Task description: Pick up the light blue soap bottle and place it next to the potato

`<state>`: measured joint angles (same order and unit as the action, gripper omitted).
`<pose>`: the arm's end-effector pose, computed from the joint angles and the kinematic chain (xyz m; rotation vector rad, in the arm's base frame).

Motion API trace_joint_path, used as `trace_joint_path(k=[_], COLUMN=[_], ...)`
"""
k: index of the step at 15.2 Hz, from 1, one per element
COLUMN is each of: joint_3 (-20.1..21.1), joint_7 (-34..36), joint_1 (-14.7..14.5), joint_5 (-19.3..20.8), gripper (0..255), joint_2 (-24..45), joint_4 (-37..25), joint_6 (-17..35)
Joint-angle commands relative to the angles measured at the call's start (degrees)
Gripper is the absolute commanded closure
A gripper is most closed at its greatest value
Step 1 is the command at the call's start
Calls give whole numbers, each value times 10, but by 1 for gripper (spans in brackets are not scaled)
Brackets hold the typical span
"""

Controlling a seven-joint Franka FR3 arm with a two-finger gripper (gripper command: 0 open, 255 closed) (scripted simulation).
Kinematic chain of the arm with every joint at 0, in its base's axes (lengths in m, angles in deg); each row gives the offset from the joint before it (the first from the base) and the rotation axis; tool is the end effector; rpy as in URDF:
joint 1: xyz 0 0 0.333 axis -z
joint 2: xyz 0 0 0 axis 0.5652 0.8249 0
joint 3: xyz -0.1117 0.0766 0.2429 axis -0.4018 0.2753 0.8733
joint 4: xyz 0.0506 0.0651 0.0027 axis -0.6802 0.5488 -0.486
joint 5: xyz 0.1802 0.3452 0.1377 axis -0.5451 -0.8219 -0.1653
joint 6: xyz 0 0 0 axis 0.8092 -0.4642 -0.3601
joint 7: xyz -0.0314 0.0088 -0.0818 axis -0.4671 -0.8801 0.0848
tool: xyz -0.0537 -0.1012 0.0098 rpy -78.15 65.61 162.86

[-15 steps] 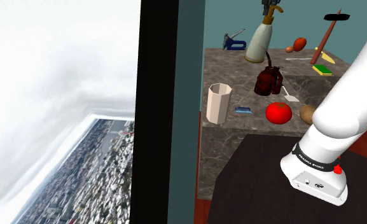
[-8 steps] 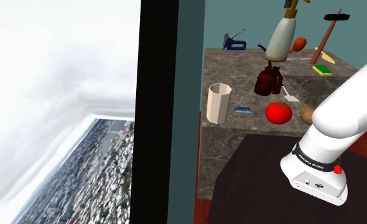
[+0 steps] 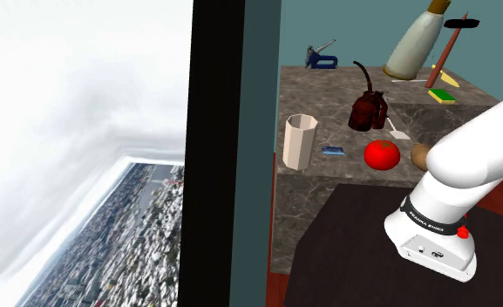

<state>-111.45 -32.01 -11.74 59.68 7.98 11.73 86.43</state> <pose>0.2423 -0.3675 0.6902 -3.0769 0.3834 0.0498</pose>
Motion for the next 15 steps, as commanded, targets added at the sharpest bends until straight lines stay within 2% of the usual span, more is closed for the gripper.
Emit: trace_joint_path(k=[1, 5, 15], joint_3=[-2, -7, -2], joint_7=[-11, -36, -18], joint_1=[5, 16, 26], joint_5=[11, 32, 45], gripper=[255, 255, 255], joint_2=[-20, -54, -107], joint_4=[-3, -15, 111], joint_6=[-20, -62, 13])
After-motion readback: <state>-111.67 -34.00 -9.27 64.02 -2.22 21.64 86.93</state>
